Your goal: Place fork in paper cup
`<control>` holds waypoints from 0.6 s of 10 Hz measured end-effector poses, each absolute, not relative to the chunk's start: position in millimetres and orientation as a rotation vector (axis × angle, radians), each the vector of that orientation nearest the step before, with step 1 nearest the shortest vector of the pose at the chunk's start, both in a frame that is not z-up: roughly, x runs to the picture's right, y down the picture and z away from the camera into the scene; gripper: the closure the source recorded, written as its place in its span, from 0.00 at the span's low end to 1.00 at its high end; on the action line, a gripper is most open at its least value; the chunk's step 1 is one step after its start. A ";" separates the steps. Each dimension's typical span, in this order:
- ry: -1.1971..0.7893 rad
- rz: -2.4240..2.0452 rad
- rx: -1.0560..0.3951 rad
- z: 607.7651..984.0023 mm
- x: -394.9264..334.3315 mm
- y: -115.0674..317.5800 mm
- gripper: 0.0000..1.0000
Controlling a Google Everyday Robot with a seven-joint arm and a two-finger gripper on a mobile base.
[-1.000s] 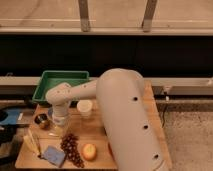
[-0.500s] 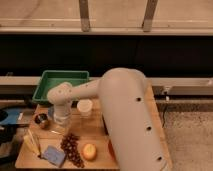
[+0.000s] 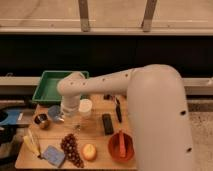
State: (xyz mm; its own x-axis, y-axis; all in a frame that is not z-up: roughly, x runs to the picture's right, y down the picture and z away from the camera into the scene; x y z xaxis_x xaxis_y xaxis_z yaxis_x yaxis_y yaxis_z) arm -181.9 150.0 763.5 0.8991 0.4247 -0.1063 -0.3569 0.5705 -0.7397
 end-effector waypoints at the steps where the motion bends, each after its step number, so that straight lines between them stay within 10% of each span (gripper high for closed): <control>1: -0.106 0.468 -0.824 758.7 -180.1 139.4 1.00; 6: -0.217 0.590 -0.657 731.5 -136.7 55.3 1.00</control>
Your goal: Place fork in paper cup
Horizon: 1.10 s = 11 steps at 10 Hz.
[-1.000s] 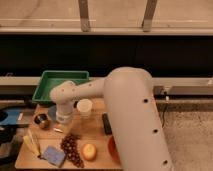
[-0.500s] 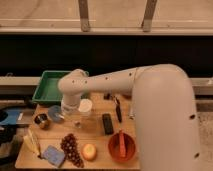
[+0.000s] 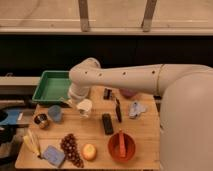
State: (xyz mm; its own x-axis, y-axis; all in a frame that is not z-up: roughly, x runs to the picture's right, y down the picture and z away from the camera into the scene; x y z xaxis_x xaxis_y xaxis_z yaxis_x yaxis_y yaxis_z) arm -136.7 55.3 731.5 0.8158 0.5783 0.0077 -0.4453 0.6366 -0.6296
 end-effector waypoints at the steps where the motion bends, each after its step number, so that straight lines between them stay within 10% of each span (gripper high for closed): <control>1: -0.229 0.609 -0.636 728.9 -127.8 44.5 1.00; 11: -0.493 0.672 -0.609 764.6 -114.7 -17.2 1.00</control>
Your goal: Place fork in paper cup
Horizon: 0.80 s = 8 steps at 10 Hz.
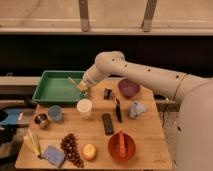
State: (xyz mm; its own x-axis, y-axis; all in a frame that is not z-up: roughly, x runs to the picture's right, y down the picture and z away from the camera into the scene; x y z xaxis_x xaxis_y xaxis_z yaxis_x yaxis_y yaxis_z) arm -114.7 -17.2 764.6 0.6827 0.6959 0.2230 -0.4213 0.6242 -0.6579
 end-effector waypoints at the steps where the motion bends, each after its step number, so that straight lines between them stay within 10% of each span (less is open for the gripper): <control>1: -0.504 0.669 -0.618 767.8 -118.6 -15.4 1.00; 8: -0.582 0.679 -0.709 794.0 -140.2 17.0 1.00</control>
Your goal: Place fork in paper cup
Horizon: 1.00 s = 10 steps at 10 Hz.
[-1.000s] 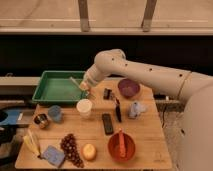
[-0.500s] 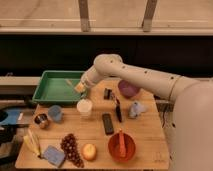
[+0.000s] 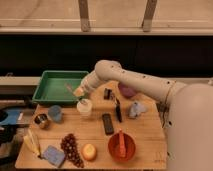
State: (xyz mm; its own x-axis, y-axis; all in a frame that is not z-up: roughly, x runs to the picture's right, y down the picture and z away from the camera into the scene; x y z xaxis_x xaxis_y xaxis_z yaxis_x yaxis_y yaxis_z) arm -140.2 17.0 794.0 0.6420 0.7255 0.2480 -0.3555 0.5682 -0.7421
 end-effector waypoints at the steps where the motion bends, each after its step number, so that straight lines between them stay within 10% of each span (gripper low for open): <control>1: -0.590 0.682 -0.718 796.6 -141.7 19.9 1.00; 10: -0.586 0.781 -0.760 817.6 -123.2 56.9 0.98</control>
State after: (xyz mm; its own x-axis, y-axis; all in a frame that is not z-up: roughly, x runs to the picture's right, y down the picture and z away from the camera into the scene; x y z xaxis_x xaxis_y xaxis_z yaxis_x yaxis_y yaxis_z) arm -123.2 56.9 817.6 0.5809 0.7923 0.1868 -0.4009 0.4782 -0.7815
